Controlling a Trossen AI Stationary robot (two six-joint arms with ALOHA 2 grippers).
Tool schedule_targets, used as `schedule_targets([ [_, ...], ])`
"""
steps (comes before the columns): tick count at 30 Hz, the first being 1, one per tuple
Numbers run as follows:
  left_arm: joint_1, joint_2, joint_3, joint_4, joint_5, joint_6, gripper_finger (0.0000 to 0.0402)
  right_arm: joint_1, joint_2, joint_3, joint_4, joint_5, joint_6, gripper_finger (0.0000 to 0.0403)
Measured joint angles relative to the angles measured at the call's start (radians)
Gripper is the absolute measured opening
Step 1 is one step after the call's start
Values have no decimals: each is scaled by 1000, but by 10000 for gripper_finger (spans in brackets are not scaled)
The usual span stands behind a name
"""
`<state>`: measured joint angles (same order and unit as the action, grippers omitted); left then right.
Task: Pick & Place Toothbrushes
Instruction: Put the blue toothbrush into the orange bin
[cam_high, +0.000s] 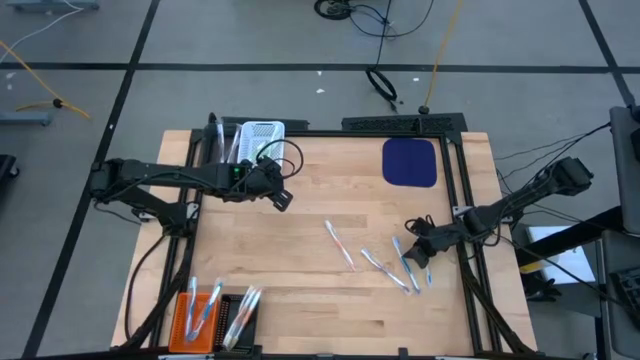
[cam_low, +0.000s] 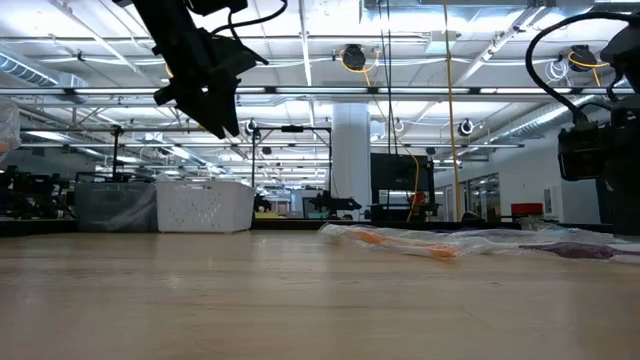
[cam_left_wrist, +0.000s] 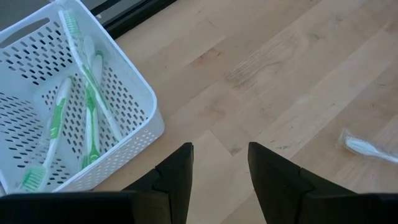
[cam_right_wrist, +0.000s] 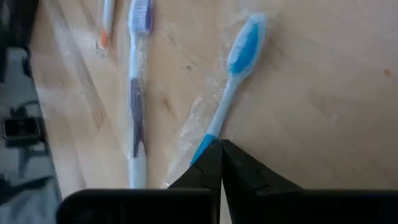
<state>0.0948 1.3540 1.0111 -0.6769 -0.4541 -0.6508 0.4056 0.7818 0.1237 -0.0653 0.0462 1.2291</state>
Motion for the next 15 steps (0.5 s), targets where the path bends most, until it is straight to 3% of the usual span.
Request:
schedule_targets([
  [8,0,0,0,0,0,0,157,1,3,46,1,-25,-38,0],
  [15,0,0,0,0,0,0,157,2,1,47,131,-101,-72,0],
])
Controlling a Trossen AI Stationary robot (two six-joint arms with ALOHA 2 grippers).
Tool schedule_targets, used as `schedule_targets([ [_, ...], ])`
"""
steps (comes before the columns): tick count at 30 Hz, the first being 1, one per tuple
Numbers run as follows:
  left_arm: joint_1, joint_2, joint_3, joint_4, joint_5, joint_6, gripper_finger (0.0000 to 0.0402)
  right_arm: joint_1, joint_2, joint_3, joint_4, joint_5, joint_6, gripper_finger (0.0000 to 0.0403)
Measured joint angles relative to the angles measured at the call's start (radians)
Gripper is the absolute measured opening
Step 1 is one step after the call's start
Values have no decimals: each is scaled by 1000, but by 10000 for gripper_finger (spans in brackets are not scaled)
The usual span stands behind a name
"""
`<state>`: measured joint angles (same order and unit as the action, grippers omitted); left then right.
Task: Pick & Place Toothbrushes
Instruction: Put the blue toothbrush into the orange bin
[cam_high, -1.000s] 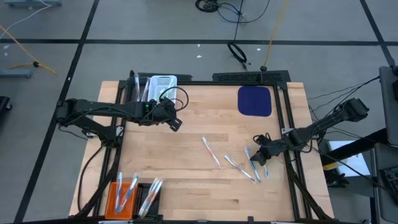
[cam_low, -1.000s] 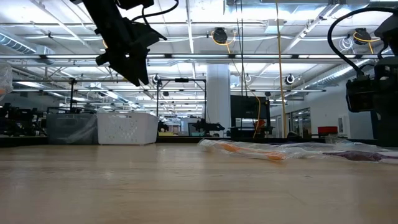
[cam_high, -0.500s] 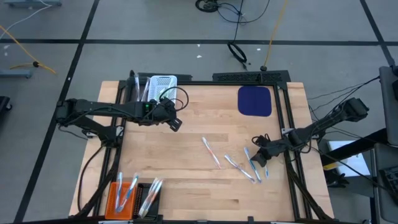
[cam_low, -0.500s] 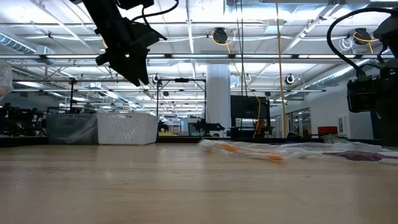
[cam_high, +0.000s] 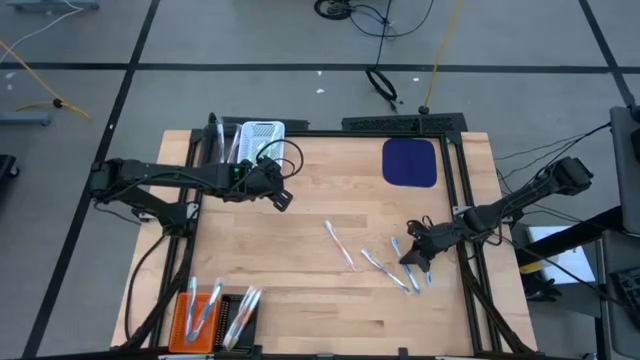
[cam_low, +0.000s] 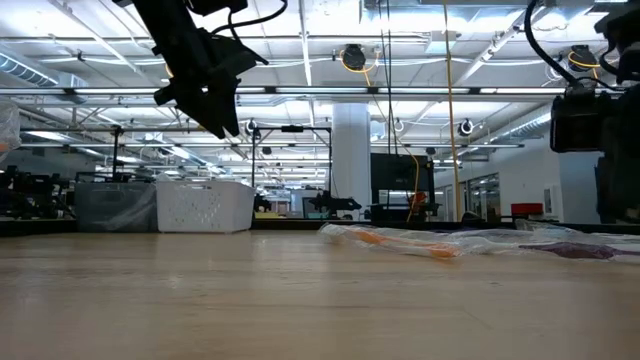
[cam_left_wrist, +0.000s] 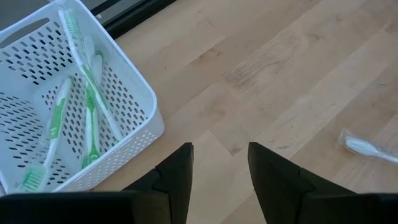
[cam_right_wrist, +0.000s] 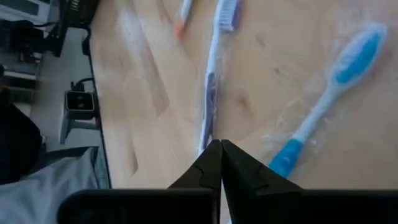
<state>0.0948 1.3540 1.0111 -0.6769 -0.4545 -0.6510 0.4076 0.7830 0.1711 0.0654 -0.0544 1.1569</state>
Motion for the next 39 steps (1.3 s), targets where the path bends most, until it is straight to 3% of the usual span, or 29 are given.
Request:
schedule_targets([
  [9,-1,0,0,0,20,-4,157,-7,0,0,178,43,-155,0],
  [25,-1,0,0,2,35,-5,157,-6,5,53,-35,132,-154,0],
  [27,-1,0,0,2,36,-5,157,-6,23,133,-103,135,-191,0],
  [30,-1,0,0,2,36,-5,157,-1,91,309,-339,150,-246,0],
  [35,-1,0,0,2,36,-5,157,66,286,605,-732,276,-233,0],
  [39,-1,0,0,2,36,-5,157,90,422,675,-841,311,-227,0],
])
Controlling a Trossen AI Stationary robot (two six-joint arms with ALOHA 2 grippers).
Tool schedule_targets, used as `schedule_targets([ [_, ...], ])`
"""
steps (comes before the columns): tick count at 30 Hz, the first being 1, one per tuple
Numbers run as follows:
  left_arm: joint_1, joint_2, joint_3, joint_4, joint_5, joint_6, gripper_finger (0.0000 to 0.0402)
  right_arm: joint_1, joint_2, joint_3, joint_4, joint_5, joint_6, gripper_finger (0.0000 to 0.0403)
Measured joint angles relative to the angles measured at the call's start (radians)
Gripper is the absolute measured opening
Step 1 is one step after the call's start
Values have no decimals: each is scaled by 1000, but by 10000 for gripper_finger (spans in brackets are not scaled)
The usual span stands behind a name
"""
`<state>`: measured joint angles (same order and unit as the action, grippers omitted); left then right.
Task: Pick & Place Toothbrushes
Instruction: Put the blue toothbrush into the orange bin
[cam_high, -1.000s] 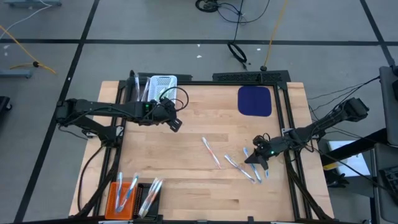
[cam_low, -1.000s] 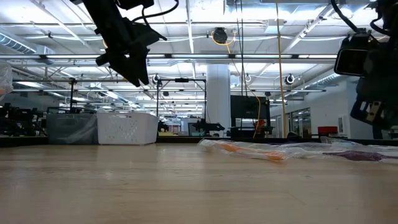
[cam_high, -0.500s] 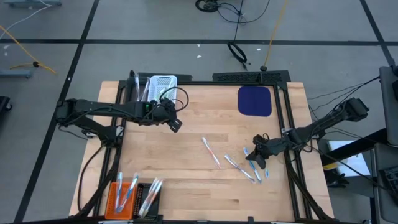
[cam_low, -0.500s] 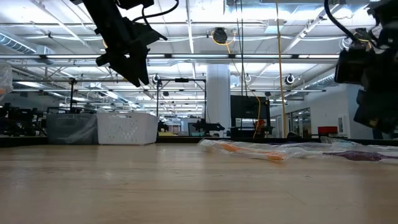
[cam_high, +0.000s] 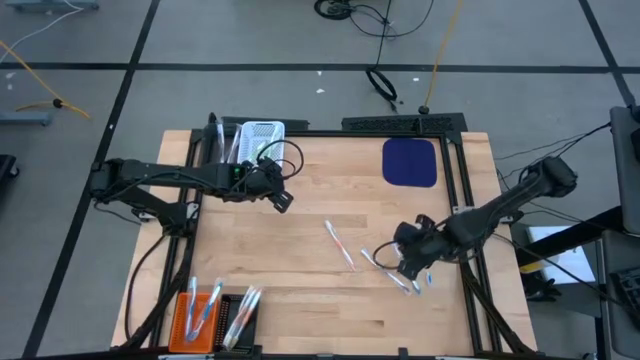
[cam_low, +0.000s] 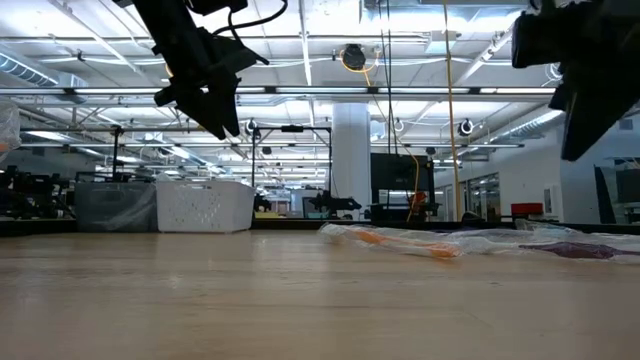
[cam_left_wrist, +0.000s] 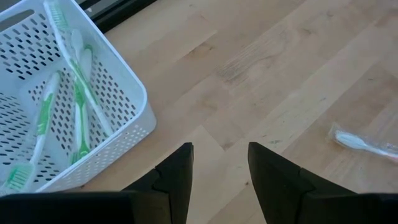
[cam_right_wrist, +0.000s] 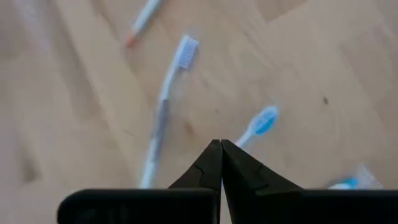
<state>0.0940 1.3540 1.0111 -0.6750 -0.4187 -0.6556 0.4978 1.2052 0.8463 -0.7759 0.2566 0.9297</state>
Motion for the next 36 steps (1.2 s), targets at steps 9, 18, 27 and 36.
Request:
schedule_targets([
  [9,0,0,0,0,0,0,157,-11,94,-22,31,4,50,0],
  [18,0,0,0,19,0,0,157,-5,145,-22,21,32,28,30],
  [27,0,0,0,161,0,0,157,-5,151,-22,17,31,28,142],
  [36,1,0,0,362,0,-2,157,-5,190,-73,74,27,61,172],
])
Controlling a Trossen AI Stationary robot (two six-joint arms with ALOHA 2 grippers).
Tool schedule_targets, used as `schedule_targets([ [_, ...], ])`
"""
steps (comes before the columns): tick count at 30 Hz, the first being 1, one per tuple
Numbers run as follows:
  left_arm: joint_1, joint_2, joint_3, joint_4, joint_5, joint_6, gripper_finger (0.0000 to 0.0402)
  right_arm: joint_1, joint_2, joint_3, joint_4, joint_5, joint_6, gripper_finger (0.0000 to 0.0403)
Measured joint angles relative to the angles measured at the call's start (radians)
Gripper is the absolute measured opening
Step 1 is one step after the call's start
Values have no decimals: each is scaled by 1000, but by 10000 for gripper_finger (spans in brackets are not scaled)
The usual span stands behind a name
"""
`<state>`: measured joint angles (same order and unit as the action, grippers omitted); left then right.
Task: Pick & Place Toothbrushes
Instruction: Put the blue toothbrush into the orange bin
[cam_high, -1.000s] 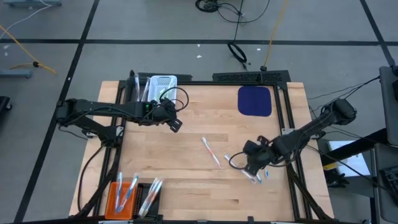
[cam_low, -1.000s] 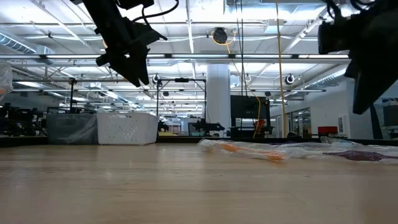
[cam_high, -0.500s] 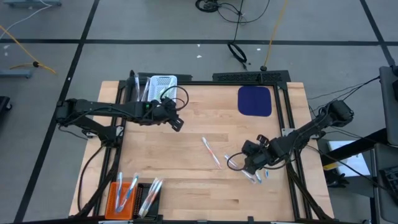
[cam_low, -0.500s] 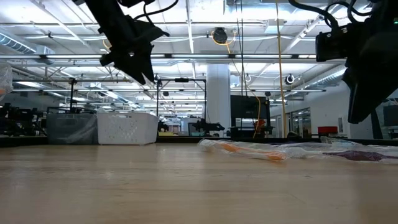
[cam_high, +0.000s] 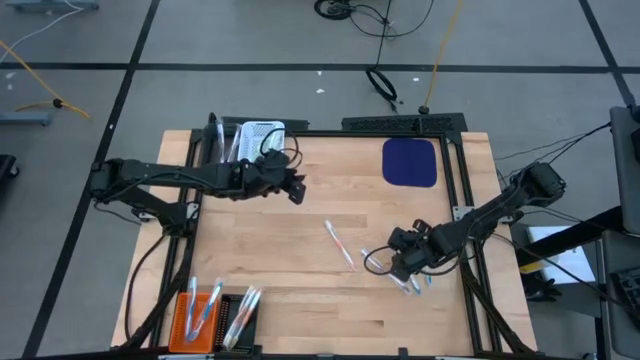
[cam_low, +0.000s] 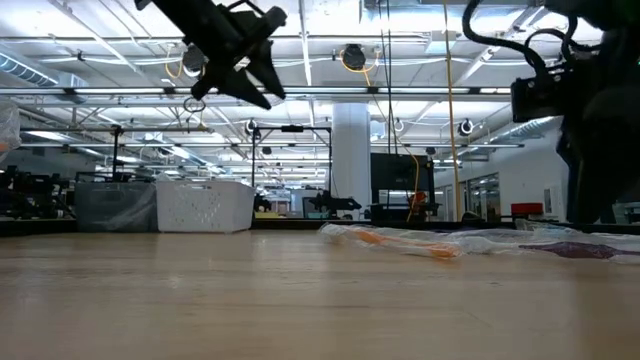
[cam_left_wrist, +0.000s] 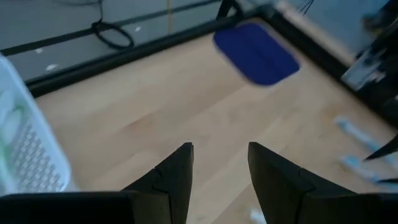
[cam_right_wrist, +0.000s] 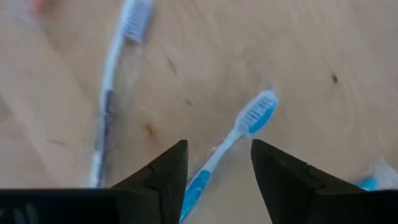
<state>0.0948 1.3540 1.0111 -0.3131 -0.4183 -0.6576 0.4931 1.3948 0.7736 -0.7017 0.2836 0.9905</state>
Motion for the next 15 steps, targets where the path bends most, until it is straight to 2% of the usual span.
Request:
schedule_targets([
  [7,0,0,0,150,0,-2,157,-3,-2,-51,71,3,22,163],
  [15,0,0,0,266,0,-2,157,-3,-3,-150,230,4,68,149],
])
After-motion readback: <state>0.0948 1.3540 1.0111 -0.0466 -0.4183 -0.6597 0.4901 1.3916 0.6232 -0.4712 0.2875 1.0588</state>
